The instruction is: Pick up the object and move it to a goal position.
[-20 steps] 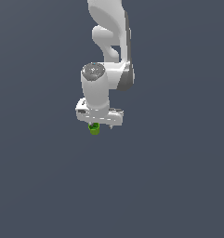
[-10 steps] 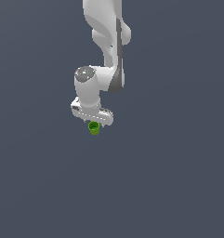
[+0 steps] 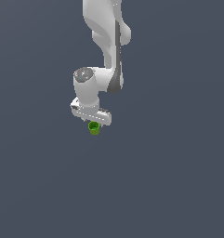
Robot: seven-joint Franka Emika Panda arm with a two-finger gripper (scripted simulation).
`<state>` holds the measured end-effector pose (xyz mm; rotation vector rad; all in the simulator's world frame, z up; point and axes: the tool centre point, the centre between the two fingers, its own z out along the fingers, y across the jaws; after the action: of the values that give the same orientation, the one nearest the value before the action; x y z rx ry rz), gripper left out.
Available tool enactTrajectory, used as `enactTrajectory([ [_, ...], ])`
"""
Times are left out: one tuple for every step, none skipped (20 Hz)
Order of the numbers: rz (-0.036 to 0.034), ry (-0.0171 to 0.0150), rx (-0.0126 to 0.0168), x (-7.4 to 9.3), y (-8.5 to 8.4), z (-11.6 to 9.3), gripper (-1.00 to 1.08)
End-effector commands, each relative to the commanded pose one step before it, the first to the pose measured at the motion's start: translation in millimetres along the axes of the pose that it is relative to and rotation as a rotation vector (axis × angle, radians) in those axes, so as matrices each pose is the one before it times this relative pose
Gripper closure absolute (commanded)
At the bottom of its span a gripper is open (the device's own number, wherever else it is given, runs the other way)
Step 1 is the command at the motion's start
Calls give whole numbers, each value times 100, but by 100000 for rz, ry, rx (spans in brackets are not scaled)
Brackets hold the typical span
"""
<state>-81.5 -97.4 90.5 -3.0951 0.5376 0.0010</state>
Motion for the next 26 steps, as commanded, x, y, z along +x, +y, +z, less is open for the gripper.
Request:
enactTrajectory([
  [56,-52,-21,-50,28,572,-92],
  [0,0,0,-20,-5,370,-92],
  [66,21,-5,-19,29,423,-92],
  [0,0,0,-26,-6,495,-92],
  [92,30,-8,-21,41,536,-92],
  [0,0,0,-22,-8,528,-92],
  [65,23,-2,-9,26,452,-92],
  [0,0,0,-5,-9,398,-92],
  [64,25,8,8,26,318,-92],
  [0,0,0,9,-8,265,-92],
  [0,0,0,13,-8,202,-92],
  [0,0,0,13,-6,141,-92],
  [0,0,0,9,-4,83,-92],
  [0,0,0,3,-1,27,-92],
  [0,0,0,0,0,0,108],
  [0,0,0,0,0,0,108],
  [0,0,0,0,0,0,108],
  [0,0,0,0,0,0,108],
  [0,0,0,0,0,0,108],
  [0,0,0,0,0,0,108],
  [0,0,0,0,0,0,108],
  [0,0,0,0,0,0,108],
  [0,0,0,0,0,0,108],
  [0,0,0,0,0,0,108],
  [-23,17,63,-29,-32,-98,108],
  [0,0,0,-1,12,-24,108],
])
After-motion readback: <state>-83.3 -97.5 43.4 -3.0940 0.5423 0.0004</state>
